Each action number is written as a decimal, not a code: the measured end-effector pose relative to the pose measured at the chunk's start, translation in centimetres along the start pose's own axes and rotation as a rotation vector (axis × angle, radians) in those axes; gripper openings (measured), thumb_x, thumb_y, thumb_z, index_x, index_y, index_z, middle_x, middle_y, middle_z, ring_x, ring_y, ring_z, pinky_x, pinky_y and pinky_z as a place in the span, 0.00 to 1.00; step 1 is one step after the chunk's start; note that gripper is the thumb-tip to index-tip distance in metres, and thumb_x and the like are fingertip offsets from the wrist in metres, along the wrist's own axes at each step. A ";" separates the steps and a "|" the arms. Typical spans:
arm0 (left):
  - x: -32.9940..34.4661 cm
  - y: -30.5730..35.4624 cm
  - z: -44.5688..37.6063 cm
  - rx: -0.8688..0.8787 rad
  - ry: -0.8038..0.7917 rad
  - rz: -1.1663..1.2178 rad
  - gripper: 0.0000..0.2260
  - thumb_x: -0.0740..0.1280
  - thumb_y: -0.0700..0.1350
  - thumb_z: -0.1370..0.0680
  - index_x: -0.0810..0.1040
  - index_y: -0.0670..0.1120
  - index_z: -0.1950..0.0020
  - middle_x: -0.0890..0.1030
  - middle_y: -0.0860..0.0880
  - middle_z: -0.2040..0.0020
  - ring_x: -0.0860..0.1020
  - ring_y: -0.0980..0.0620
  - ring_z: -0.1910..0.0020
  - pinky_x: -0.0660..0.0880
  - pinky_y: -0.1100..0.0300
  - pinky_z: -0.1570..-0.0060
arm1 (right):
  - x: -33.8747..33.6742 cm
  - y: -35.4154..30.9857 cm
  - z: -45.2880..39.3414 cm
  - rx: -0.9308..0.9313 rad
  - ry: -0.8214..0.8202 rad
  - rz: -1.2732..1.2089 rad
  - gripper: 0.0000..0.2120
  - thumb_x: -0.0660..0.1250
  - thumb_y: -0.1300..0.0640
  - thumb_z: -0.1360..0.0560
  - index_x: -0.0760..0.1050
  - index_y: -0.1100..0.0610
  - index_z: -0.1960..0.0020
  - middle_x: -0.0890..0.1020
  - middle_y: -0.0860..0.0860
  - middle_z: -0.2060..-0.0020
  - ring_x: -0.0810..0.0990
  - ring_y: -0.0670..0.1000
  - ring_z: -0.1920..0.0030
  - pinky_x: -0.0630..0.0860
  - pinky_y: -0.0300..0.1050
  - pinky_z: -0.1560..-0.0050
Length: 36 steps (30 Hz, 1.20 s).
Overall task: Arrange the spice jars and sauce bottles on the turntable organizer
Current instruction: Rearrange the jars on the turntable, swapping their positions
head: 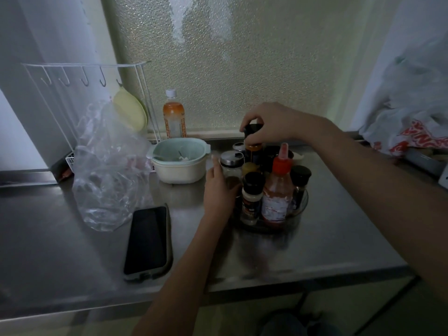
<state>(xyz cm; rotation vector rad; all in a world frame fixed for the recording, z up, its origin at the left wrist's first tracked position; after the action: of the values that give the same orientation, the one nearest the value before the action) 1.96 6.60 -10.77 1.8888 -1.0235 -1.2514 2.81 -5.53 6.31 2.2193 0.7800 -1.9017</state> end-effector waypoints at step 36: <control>-2.5 0.7 8.5 -0.008 0.415 0.229 0.11 0.71 0.42 0.28 0.69 0.51 0.56 0.77 0.57 0.63 0.76 0.65 0.64 0.69 0.72 0.69 | 2.6 6.5 3.5 0.105 -0.466 -0.146 0.26 0.63 0.53 0.26 0.62 0.40 0.30 0.70 0.48 0.38 0.76 0.49 0.44 0.77 0.42 0.52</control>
<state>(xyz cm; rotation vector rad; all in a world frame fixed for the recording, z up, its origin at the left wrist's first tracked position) -6.81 7.67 -11.94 1.8580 -0.9702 -0.6934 2.83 -11.76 1.59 1.6913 0.7889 -2.4461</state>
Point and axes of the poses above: each hand's wrist, its own z-axis away from the middle knuckle, its own x-axis out of the palm, y = z × x, the point moved 5 cm from there along -z, towards the middle knuckle
